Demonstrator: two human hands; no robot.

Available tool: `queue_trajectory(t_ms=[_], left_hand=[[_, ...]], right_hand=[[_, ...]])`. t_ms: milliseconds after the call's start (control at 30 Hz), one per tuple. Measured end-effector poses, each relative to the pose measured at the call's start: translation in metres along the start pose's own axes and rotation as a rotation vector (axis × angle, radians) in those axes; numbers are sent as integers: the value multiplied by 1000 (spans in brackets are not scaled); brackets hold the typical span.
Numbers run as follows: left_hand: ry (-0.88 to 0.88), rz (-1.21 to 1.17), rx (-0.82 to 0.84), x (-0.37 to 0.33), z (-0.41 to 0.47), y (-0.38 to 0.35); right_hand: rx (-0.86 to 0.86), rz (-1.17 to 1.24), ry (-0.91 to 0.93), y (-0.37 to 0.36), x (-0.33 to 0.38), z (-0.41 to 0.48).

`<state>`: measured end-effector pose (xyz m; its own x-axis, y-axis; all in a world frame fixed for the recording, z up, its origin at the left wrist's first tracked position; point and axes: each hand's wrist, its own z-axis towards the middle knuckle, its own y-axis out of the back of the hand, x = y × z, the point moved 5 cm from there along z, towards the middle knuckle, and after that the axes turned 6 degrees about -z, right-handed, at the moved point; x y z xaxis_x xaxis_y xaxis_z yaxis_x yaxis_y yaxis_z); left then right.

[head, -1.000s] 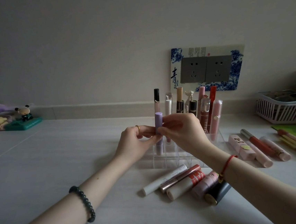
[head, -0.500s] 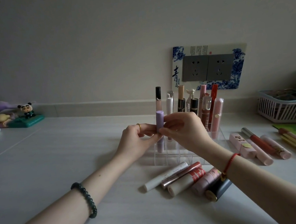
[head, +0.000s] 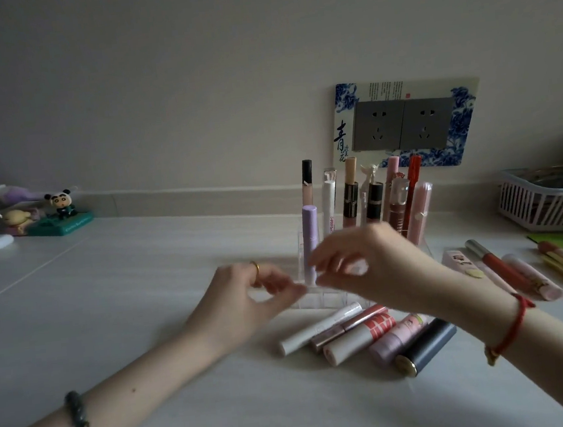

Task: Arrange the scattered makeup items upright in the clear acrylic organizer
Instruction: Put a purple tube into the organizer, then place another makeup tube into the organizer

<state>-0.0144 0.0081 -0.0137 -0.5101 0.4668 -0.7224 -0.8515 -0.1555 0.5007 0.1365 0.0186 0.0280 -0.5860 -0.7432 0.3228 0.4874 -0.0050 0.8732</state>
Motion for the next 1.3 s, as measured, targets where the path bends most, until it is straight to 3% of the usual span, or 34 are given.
queue_trajectory(t_ms=[100, 233, 633, 933, 1133, 1300], left_hand=[[-10, 132, 120, 3, -17, -5], [-99, 293, 246, 5, -23, -9], [-171, 245, 214, 6, -24, -10], [-360, 108, -46, -30, -13, 8], [-185, -415, -163, -49, 15, 8], [-132, -513, -167, -53, 42, -3]], right_hand=[[159, -99, 60, -21, 0, -6], [223, -133, 89, -30, -2, -9], [190, -186, 137, -34, -4, -9], [6, -194, 188, -14, 4, -8], [-191, 9, 65, 17, 0, -2], [-422, 241, -62, 42, -16, 6]])
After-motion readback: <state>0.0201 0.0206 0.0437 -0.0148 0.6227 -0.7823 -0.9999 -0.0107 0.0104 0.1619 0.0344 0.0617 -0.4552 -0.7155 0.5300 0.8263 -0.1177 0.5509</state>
